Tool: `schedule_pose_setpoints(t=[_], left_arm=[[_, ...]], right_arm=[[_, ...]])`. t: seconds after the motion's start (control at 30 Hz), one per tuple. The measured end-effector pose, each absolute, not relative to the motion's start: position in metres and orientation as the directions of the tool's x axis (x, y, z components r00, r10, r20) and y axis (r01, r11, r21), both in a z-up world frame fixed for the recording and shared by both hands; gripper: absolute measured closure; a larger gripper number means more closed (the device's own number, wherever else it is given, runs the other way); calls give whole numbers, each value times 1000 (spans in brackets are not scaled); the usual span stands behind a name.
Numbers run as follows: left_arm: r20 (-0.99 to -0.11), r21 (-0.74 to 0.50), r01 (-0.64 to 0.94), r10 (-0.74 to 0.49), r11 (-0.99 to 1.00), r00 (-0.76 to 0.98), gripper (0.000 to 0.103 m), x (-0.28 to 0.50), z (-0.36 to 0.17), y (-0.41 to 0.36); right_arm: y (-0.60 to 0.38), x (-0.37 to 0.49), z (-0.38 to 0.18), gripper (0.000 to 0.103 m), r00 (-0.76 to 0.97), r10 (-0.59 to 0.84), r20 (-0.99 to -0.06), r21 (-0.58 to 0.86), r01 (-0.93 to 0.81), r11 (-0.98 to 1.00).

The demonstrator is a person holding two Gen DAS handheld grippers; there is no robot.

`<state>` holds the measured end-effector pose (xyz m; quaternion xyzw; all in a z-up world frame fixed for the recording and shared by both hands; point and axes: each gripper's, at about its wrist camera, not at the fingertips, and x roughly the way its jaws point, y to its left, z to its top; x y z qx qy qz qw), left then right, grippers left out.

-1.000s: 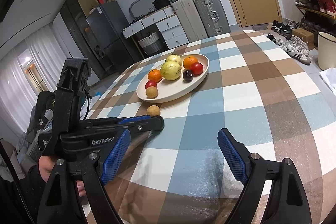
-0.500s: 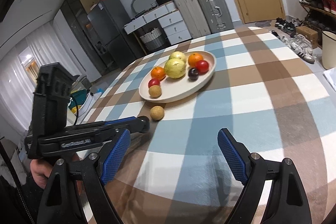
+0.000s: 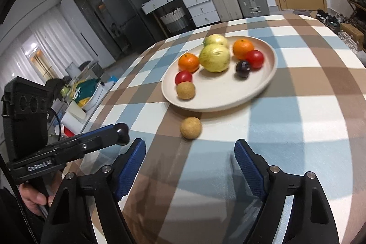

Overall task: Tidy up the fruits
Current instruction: 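Lower the right tool onto the tan round fruit and close it, then carry the dark plum and tan fruit over the white plate with both tools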

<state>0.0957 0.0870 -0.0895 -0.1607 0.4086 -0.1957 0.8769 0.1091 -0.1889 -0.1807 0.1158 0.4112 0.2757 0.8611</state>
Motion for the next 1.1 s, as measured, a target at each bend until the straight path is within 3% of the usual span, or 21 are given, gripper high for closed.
schedule_pose_setpoints(t=[0.13, 0.33, 0.5, 1.1], left_arm=[[-652, -455, 184, -466, 871, 598, 85, 94, -91, 102], [-650, -469, 160, -462, 869, 603, 85, 96, -95, 112], [-650, -473, 156, -463, 867, 602, 85, 99, -97, 114], [-643, -463, 218, -494, 859, 585, 85, 137, -72, 78]], right_arm=[[-172, 123, -186, 24, 498, 518, -695, 372, -367, 853], [-156, 135, -192, 41, 481, 476, -736, 327, -364, 872], [-148, 139, -194, 75, 490, 436, -755, 268, -375, 887], [-183, 126, -162, 77, 524, 575, -629, 413, -401, 817]])
